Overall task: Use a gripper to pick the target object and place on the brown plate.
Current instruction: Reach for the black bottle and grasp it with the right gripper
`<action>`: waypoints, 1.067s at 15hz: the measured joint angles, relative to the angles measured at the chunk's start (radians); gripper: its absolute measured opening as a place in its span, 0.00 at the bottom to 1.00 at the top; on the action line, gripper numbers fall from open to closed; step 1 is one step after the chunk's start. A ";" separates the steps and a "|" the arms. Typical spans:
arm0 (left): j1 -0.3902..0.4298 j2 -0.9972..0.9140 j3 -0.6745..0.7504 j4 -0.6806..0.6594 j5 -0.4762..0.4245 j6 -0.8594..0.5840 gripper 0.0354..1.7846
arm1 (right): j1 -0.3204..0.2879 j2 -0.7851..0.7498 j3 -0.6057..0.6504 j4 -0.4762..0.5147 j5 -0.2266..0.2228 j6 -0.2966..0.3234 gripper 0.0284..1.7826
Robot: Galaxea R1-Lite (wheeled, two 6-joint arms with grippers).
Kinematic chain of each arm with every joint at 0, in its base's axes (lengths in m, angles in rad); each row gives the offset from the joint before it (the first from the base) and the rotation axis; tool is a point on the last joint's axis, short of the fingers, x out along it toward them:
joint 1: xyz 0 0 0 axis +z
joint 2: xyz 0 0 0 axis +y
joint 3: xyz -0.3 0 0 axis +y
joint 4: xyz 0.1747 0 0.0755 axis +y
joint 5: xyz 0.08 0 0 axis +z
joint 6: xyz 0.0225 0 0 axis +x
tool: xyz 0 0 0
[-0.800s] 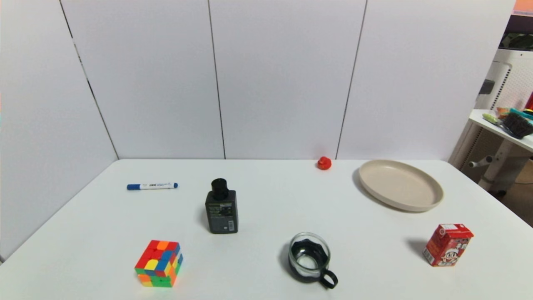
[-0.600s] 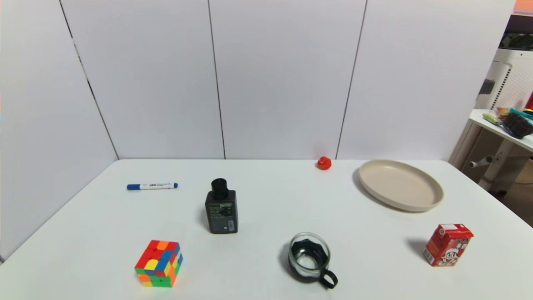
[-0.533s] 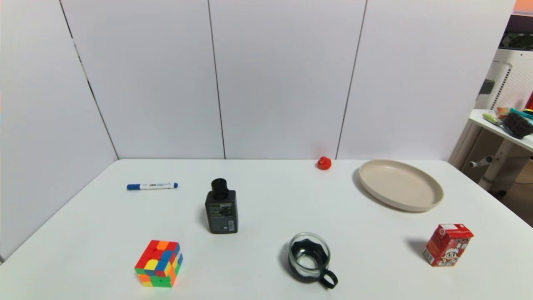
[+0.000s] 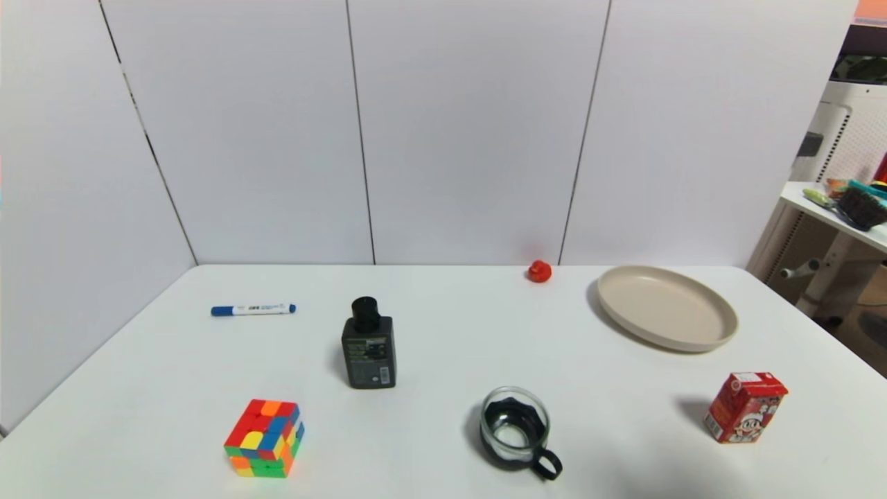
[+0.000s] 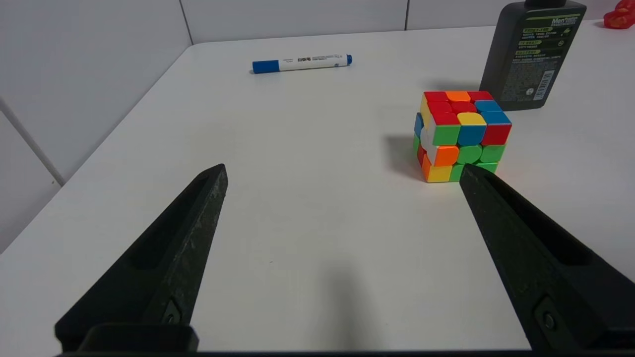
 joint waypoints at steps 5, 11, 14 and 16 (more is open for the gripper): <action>0.000 0.000 0.000 0.000 0.000 0.000 0.94 | 0.259 0.507 -0.406 0.036 0.066 -0.033 0.95; 0.000 0.000 0.000 0.000 -0.001 0.000 0.94 | 0.417 0.896 -0.623 0.109 0.256 -0.040 0.95; 0.000 0.000 0.000 0.001 0.000 0.000 0.94 | 0.429 1.027 -0.679 0.106 0.343 -0.044 0.95; 0.000 0.000 0.000 0.000 -0.001 0.000 0.94 | 0.430 1.093 -0.697 0.098 0.399 -0.045 0.95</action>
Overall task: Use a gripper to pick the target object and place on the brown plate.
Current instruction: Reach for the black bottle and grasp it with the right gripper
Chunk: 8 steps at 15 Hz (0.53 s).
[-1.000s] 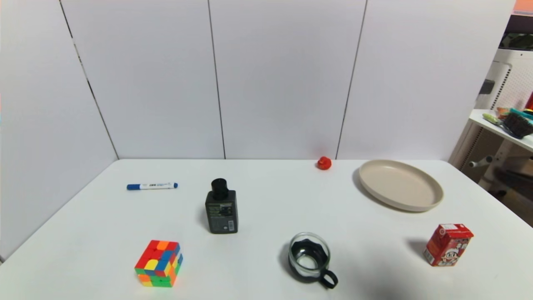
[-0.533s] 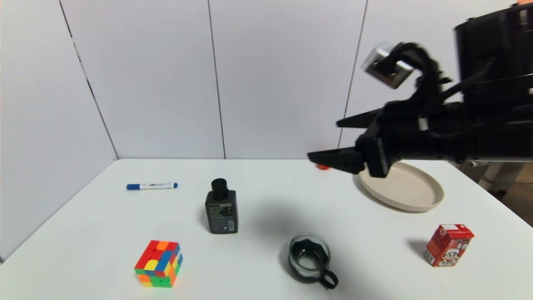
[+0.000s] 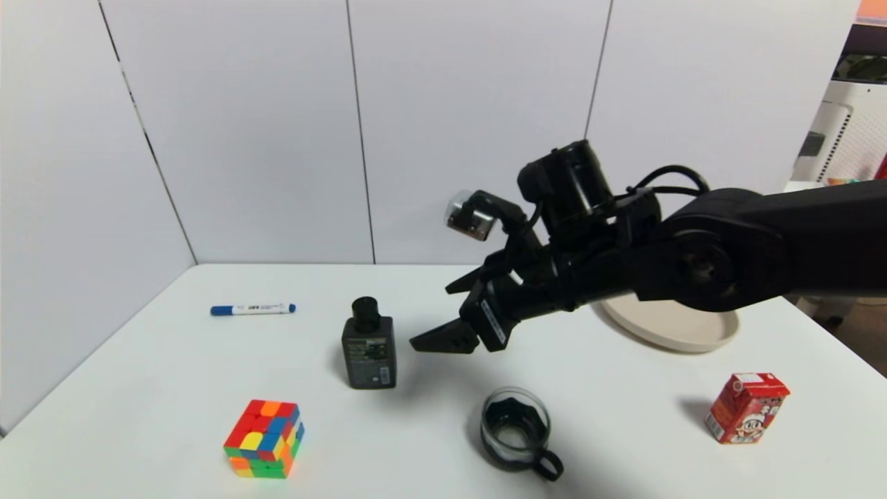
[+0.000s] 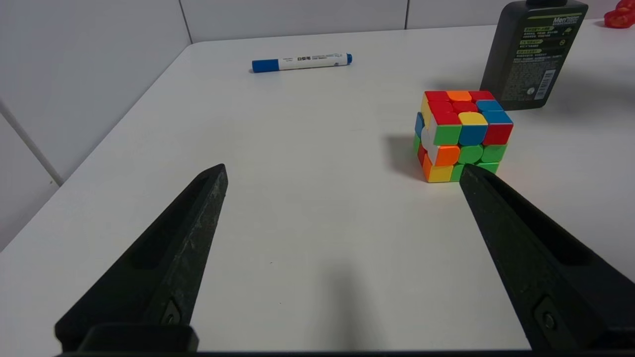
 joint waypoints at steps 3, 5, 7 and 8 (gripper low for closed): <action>0.000 0.000 0.000 0.000 0.000 0.000 0.94 | 0.004 0.083 -0.031 -0.007 0.052 -0.007 0.95; 0.000 0.000 0.000 0.000 -0.001 0.000 0.94 | 0.016 0.133 -0.057 -0.014 0.053 -0.008 0.95; 0.000 0.000 0.000 0.000 0.001 0.000 0.94 | 0.031 0.176 -0.100 -0.016 0.051 -0.008 0.95; 0.000 0.000 0.000 0.000 0.001 0.000 0.94 | 0.037 0.196 -0.121 -0.016 0.050 -0.007 0.95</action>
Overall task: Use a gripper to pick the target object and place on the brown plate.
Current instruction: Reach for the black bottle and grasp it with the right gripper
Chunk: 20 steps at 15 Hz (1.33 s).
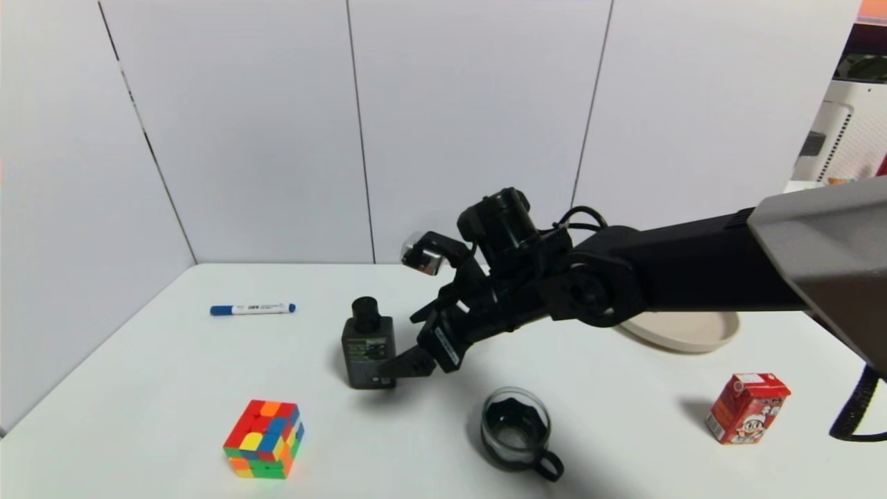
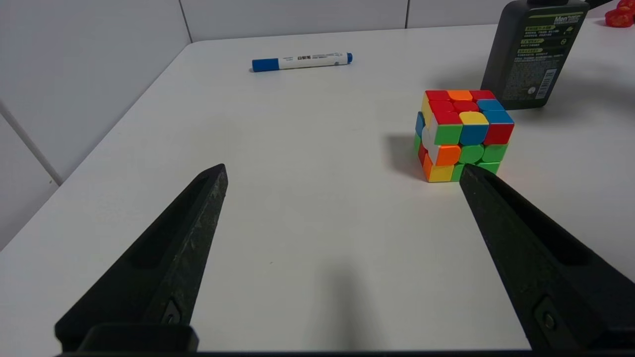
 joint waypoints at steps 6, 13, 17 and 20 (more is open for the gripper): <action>0.000 0.000 0.000 0.000 -0.001 0.000 0.94 | 0.029 0.148 -0.164 -0.002 -0.013 0.001 0.95; 0.000 0.000 0.000 0.000 0.000 0.000 0.94 | 0.038 0.292 -0.290 -0.063 -0.031 0.000 0.95; 0.000 0.000 0.000 0.000 0.000 0.000 0.94 | 0.037 0.308 -0.292 -0.060 -0.061 0.000 0.76; 0.000 0.000 0.000 0.000 -0.001 0.000 0.94 | 0.037 0.309 -0.290 -0.060 -0.061 0.000 0.53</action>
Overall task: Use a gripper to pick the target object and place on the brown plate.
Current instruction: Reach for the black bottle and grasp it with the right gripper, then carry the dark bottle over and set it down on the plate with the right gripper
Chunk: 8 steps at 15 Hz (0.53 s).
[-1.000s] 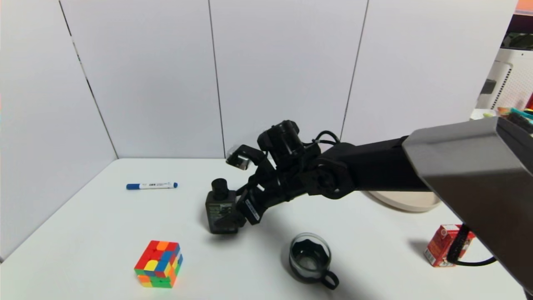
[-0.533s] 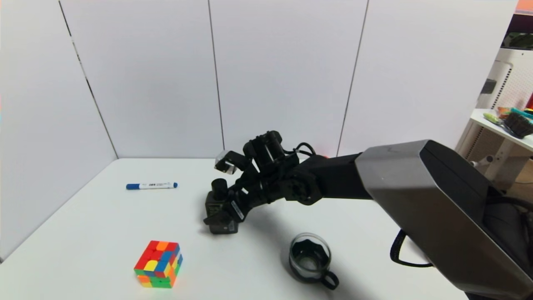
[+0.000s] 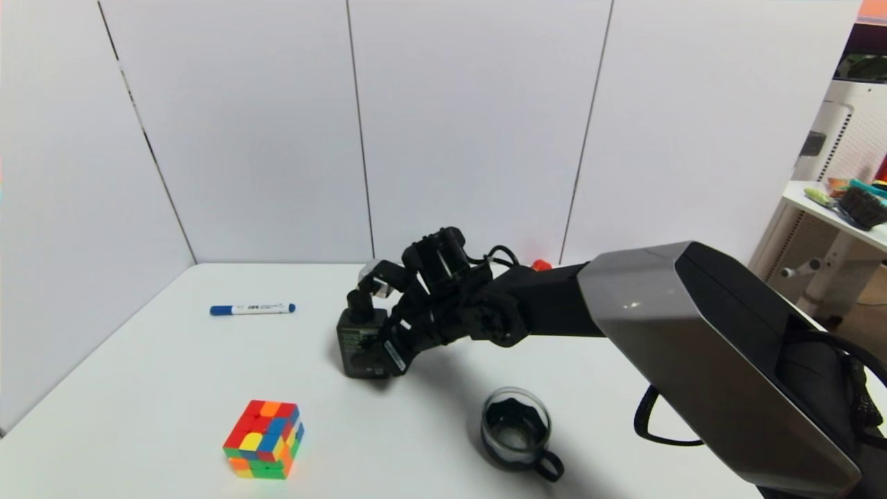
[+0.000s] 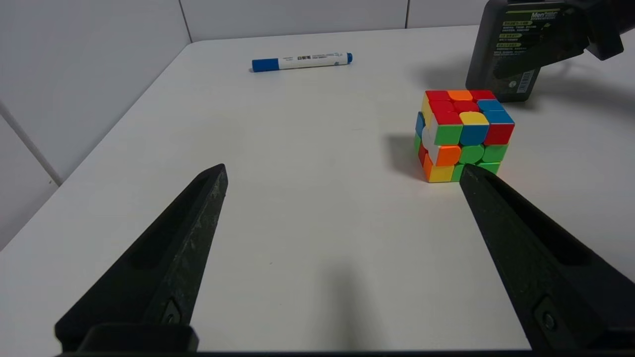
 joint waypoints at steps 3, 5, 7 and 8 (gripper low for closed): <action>0.000 0.000 0.000 0.000 0.000 0.000 0.94 | 0.000 -0.004 0.004 0.001 0.000 0.000 0.33; 0.000 0.000 0.000 0.000 0.000 -0.001 0.94 | -0.001 -0.010 0.007 0.001 0.000 0.000 0.33; 0.000 0.000 0.000 0.000 0.000 0.000 0.94 | -0.003 -0.020 0.013 0.000 0.000 0.001 0.33; 0.000 0.000 0.000 0.000 0.000 0.000 0.94 | -0.006 -0.030 0.018 0.001 0.000 0.003 0.33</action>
